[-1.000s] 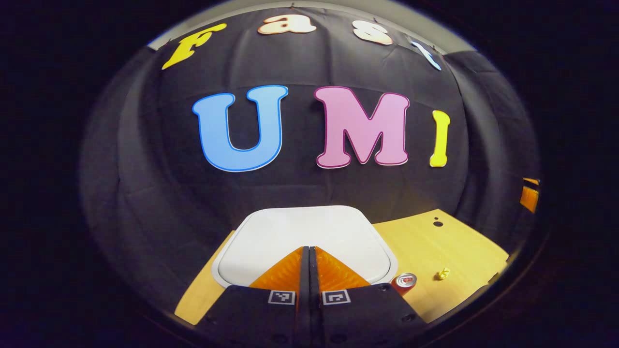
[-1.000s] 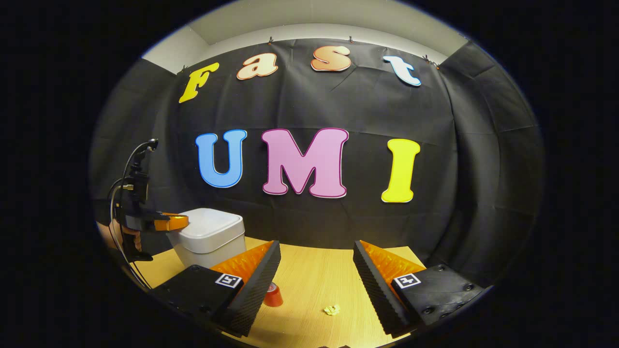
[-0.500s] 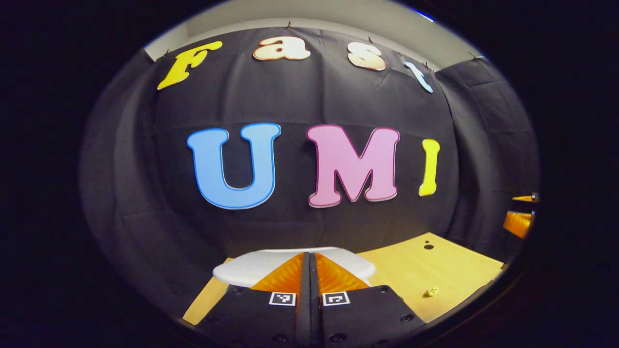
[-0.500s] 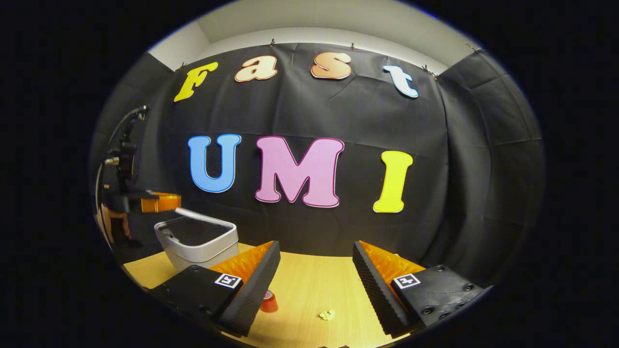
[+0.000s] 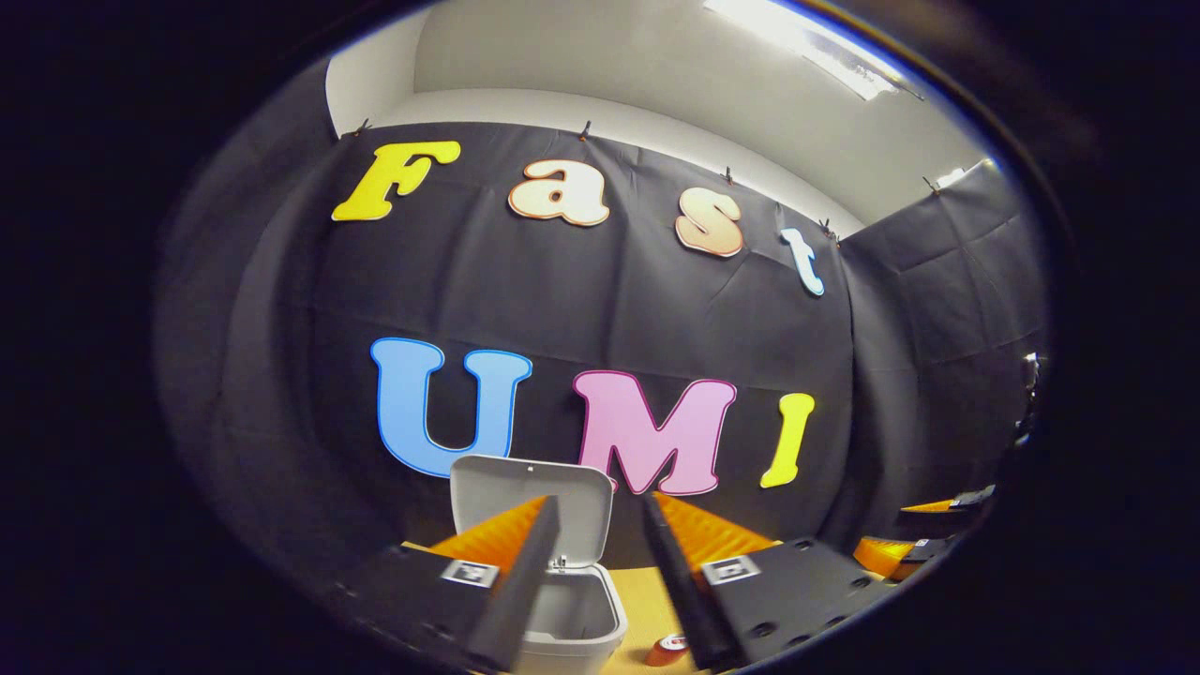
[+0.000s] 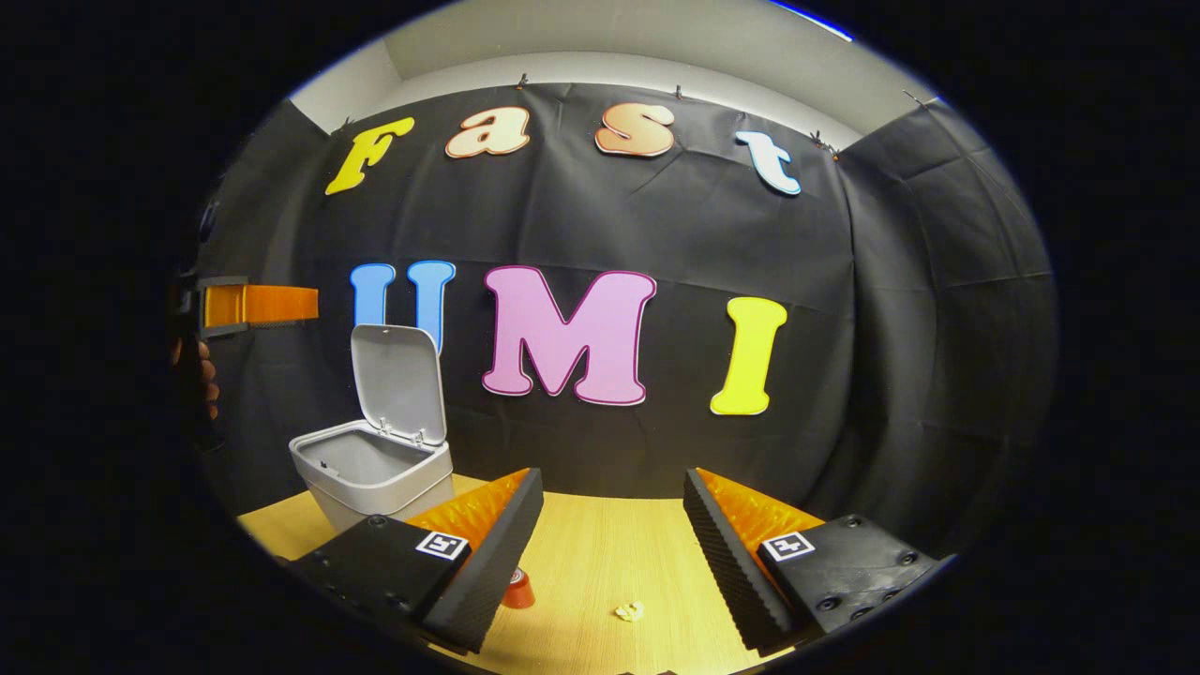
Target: Press the lid of the desktop garbage bin to open it, pick up the crumpled paper on the desktop and throw it into the bin, then pick up the pop can on the desktop and drop it into the bin, and finally close the garbage bin lid.
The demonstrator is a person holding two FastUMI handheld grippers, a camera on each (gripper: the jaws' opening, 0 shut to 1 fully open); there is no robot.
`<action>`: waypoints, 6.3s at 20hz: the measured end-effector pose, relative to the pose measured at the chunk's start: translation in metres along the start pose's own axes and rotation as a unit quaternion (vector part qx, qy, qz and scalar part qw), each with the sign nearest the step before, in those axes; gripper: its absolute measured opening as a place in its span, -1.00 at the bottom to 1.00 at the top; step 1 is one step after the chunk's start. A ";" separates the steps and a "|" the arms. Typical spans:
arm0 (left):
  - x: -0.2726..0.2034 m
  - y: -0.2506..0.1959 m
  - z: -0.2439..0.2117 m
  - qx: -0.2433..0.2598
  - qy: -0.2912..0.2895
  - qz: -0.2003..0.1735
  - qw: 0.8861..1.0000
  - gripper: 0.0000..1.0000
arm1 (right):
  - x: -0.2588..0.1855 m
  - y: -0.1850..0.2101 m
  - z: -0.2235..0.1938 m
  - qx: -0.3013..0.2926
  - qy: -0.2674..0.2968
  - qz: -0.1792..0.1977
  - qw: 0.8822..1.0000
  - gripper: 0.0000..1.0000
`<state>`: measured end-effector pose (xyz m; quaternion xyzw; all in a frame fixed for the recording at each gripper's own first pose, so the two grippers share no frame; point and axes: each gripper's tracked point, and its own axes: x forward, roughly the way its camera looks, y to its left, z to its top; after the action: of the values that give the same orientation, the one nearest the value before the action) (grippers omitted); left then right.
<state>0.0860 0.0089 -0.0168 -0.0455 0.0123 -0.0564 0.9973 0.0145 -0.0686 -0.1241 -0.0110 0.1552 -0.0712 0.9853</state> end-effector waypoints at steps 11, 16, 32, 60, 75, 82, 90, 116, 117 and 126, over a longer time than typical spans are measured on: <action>-0.023 -0.034 -0.048 0.000 0.050 0.006 0.999 0.89 | 0.029 -0.007 -0.079 -0.012 0.134 0.013 0.991 0.95; -0.029 -0.014 -0.068 0.022 0.078 0.023 0.996 0.89 | 0.057 -0.019 -0.165 -0.022 0.283 0.041 0.958 0.94; -0.077 0.011 -0.127 0.055 0.176 0.096 0.978 0.89 | 0.086 -0.027 -0.375 -0.038 0.535 0.100 0.838 0.96; -0.073 -0.038 -0.154 0.055 0.194 0.037 0.979 0.94 | 0.161 -0.012 -0.225 0.003 0.373 0.175 0.911 -0.37; -0.105 0.016 -0.135 0.019 0.165 0.104 0.981 0.95 | 0.167 0.266 -0.057 -0.027 0.230 0.411 0.882 -0.37; -0.129 0.046 -0.139 0.025 0.178 0.144 0.973 0.96 | 0.171 0.301 -0.085 -0.048 0.236 0.413 0.878 0.21; -0.118 0.029 -0.164 0.020 0.199 0.100 0.975 0.95 | 0.186 0.232 -0.056 0.001 0.189 0.341 0.921 0.99; 0.049 -0.118 -0.452 0.042 0.300 -0.066 0.951 0.97 | 0.061 -0.191 -0.178 0.064 0.088 -0.075 0.991 0.95; 0.051 -0.119 -0.456 0.040 0.301 -0.066 0.951 0.96 | 0.056 -0.190 -0.186 0.071 0.095 -0.074 0.990 0.95; 0.065 -0.121 -0.461 0.051 0.300 -0.055 0.951 0.79 | 0.046 -0.170 -0.208 0.109 0.130 -0.067 0.983 0.95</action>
<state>0.1234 -0.1592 -0.4664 0.0238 0.3053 -0.1223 0.9441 -0.0288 -0.2439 -0.3282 0.0951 0.2721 -0.1547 0.9450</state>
